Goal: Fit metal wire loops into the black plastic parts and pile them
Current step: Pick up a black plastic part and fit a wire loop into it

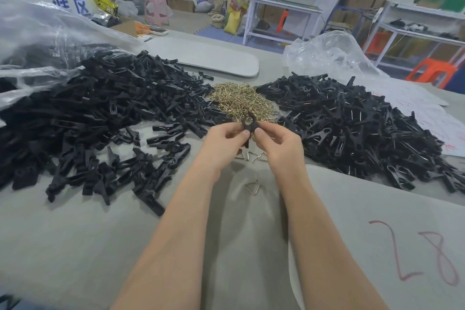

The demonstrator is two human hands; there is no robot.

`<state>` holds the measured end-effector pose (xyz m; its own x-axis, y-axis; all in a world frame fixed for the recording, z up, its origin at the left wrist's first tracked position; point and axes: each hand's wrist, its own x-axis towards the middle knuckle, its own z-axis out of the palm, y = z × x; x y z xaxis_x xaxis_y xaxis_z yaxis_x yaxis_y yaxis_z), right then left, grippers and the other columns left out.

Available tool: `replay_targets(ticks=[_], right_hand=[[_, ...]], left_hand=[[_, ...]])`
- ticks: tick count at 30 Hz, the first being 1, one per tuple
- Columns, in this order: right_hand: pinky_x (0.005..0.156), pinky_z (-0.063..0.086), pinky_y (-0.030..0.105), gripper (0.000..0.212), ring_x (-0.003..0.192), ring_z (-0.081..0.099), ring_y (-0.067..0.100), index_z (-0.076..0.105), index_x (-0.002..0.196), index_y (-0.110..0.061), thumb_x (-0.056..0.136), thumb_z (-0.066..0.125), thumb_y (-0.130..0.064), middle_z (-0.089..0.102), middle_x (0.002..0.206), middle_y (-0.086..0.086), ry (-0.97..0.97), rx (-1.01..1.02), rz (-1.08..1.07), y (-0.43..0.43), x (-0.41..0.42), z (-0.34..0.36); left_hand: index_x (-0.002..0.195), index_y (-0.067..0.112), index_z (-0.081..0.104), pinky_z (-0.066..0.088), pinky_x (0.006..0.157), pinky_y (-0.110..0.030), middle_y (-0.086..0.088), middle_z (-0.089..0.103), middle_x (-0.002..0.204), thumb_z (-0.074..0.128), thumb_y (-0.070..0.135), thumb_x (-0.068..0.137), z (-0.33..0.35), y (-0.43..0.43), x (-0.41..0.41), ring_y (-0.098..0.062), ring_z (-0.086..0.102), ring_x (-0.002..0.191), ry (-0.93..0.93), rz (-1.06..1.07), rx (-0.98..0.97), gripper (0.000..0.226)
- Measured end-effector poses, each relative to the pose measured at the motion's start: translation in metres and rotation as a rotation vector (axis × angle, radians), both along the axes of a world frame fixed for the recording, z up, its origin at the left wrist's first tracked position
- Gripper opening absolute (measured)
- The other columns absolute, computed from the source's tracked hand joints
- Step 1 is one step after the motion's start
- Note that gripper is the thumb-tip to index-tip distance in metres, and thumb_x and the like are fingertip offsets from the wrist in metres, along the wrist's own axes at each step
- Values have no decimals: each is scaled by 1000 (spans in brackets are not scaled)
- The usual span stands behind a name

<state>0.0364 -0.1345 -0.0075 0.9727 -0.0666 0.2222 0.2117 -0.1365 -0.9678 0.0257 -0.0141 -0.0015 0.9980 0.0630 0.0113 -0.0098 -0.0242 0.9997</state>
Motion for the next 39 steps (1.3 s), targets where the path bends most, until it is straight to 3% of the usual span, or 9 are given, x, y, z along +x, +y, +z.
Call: replay_targets(ticks=[4,9,14,21,33,36,39], right_hand=[[84,54,30,16,84,65,12,66,100,-12,88,62,-3,69,93,7,-44,-63,-7,-1,0,0],[86,53,29,15,86,66,14,66,98,-12,88,61,-3,69,91,5,-24,5,-24,-2,1,1],[86,53,27,15,83,65,10,68,95,-16,87,63,-4,69,87,0,-30,-15,-31,-2,3,0],[82,52,22,16,78,63,5,67,93,-19,87,63,-5,68,83,-5,-41,-39,-38,-3,3,0],[86,53,32,15,84,66,15,66,88,-20,87,63,-6,69,85,2,-17,-15,-63,-3,3,1],[82,53,26,14,78,65,7,66,86,-20,86,65,-6,68,80,-3,-27,-23,-57,-4,3,0],[78,52,20,16,73,64,1,66,83,-22,85,66,-5,68,79,-5,-27,-22,-18,-4,3,0]], left_hand=[[91,21,65,51,78,-28,-8,64,90,52,7,95,0,-1,0,-15,56,79,-11,-15,-7,20],[92,18,66,50,76,-24,-2,62,84,52,8,95,0,-2,1,-8,57,73,-9,-19,-31,17],[107,4,65,50,77,-25,-7,62,92,52,9,95,-2,-2,3,-13,57,80,2,3,-4,18],[99,18,67,51,81,-28,1,64,82,54,11,95,-2,-1,2,-6,58,73,-8,-19,-14,15],[106,7,66,48,76,-24,1,62,79,52,6,95,-2,-4,3,-7,55,68,11,-45,-50,18],[98,12,67,50,79,-27,1,62,78,52,6,96,-2,-3,2,-8,55,69,10,-40,-43,17],[106,6,67,51,81,-29,2,63,79,52,7,96,-2,-2,2,-8,55,72,14,-23,-11,18]])
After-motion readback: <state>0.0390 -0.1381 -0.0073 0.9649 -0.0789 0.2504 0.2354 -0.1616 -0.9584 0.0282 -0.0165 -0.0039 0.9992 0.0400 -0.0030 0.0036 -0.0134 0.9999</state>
